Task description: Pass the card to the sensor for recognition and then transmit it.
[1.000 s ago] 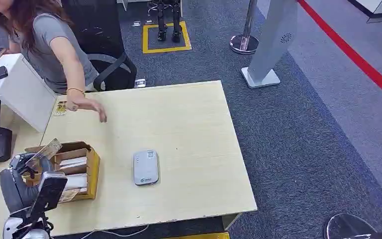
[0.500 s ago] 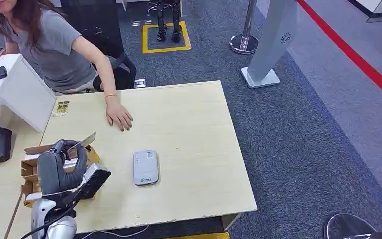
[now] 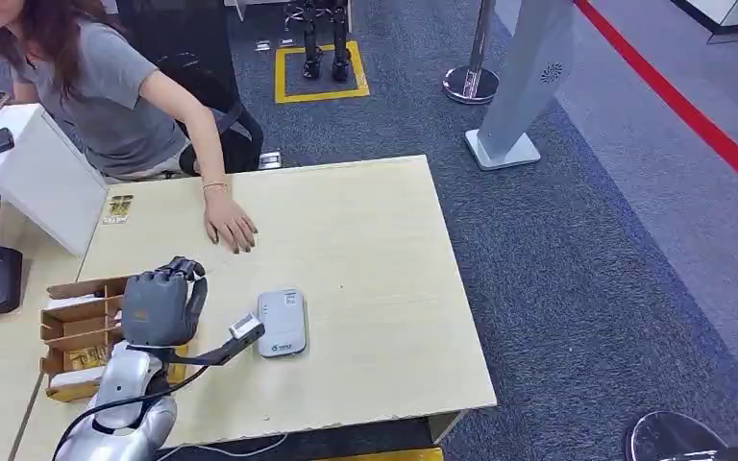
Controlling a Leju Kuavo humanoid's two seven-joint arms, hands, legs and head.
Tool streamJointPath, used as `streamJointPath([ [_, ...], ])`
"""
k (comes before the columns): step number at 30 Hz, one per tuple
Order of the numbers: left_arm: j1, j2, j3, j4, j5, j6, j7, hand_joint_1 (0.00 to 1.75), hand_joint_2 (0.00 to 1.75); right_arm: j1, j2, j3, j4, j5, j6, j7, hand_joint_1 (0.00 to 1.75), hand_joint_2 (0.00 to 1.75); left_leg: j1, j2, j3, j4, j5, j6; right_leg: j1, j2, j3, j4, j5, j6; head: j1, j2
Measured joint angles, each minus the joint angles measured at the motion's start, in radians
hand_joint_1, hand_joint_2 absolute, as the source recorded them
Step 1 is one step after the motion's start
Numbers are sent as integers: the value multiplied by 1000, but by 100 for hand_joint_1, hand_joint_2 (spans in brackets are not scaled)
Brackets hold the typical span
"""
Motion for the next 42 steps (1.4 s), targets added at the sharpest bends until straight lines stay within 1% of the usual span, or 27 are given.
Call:
streamJointPath([
  [4,-17,7,-23,38,-17,3,3,175,175,-1,-1,0,0,0,0,0,0,175,0,0,0,0,0,0,0,0,0,0,0,0,0,0],
  [7,-27,9,-47,63,-33,17,2,175,175,-1,-1,1,0,1,2,0,0,175,0,0,0,0,0,0,0,0,0,0,0,0,0,0],
  [11,-38,8,-88,94,-17,35,-31,175,175,-1,-1,3,0,1,3,0,0,175,0,0,0,0,0,0,0,0,0,0,0,0,0,0],
  [14,-42,3,-120,106,2,34,-53,175,175,-2,-2,9,0,1,6,-1,0,175,0,0,0,0,0,0,0,0,0,0,0,0,0,0],
  [20,-49,-2,-169,114,29,17,-65,175,175,-2,-2,15,0,1,6,-2,0,175,0,0,0,0,0,0,0,0,0,0,0,0,0,0],
  [24,-50,-2,-183,115,35,8,-72,175,175,-3,-3,16,0,0,6,-4,0,175,0,0,0,0,0,0,0,0,0,0,0,0,0,0],
  [27,-53,0,-195,121,38,-17,-71,175,175,-3,-3,16,0,-1,6,-4,0,175,0,0,0,0,0,0,0,0,0,0,0,0,0,0],
  [34,-78,0,-217,163,31,-99,-34,175,175,-4,-4,16,0,-3,4,-4,0,175,0,0,0,0,0,0,0,0,0,0,0,0,0,0],
  [37,-91,0,-226,188,37,-126,-33,175,175,-4,-4,16,0,-4,3,-4,0,175,0,0,0,0,0,0,0,0,0,0,0,0,0,0],
  [42,-104,1,-244,215,53,-147,-49,175,175,-5,-4,16,0,-6,4,-4,0,175,0,0,0,0,0,0,0,0,0,0,0,0,0,0],
])
